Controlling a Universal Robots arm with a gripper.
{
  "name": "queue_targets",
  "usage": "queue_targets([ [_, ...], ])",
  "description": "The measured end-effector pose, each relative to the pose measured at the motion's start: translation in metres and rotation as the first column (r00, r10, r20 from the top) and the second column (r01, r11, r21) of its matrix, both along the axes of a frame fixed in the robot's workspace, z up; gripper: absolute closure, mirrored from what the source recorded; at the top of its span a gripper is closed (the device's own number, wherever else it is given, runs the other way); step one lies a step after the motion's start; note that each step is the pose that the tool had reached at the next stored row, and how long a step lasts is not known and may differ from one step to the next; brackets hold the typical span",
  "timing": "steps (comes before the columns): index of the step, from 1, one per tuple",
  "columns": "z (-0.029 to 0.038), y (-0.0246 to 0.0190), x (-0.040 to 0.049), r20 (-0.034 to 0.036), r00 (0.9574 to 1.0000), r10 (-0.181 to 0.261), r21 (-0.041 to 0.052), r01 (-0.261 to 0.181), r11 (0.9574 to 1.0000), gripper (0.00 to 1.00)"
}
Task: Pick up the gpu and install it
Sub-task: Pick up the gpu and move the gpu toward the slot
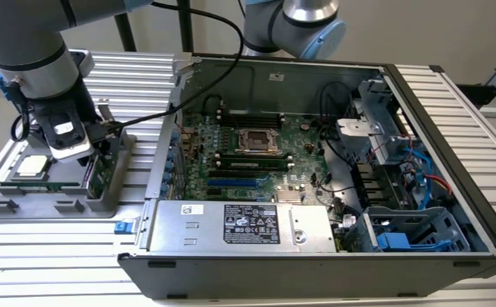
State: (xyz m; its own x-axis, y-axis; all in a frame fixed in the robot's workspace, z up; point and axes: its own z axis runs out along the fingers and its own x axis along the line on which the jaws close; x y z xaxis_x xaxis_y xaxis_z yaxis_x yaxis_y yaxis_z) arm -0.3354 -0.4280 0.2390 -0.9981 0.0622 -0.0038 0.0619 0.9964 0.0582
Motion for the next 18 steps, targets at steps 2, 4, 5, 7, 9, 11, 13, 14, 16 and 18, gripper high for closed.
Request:
queue_targets([
  [2,-0.0001,0.0,0.0,0.0001,1.0,0.0,0.0001,0.0,1.0,0.0],
  [4,-0.0001,0.0001,0.0,0.0002,1.0,0.0,0.0002,0.0,1.0,0.0],
  [5,-0.0002,0.0001,0.0,0.0002,1.0,0.0,0.0002,0.0,1.0,0.0],
  [7,-0.0002,0.0002,0.0,0.0003,1.0,0.0,0.0002,0.0,1.0,0.0],
  [9,-0.0001,0.0002,0.0,0.0002,1.0,0.0,0.0002,0.0,1.0,1.0],
  [11,-0.0002,0.0003,0.0,0.0002,1.0,0.0,0.0002,0.0,1.0,1.0],
  [13,-0.0001,0.0003,0.0,0.0002,1.0,0.0,0.0002,0.0,1.0,1.0],
  [14,-0.0001,0.0003,0.0,0.0002,1.0,0.0,0.0001,0.0,1.0,1.0],
  [16,-0.0001,0.0004,0.0,0.0002,1.0,0.0,0.0001,0.0,1.0,1.0],
  [18,-0.0001,0.0004,0.0,0.0002,1.0,0.0,0.0001,0.0,1.0,1.0],
])
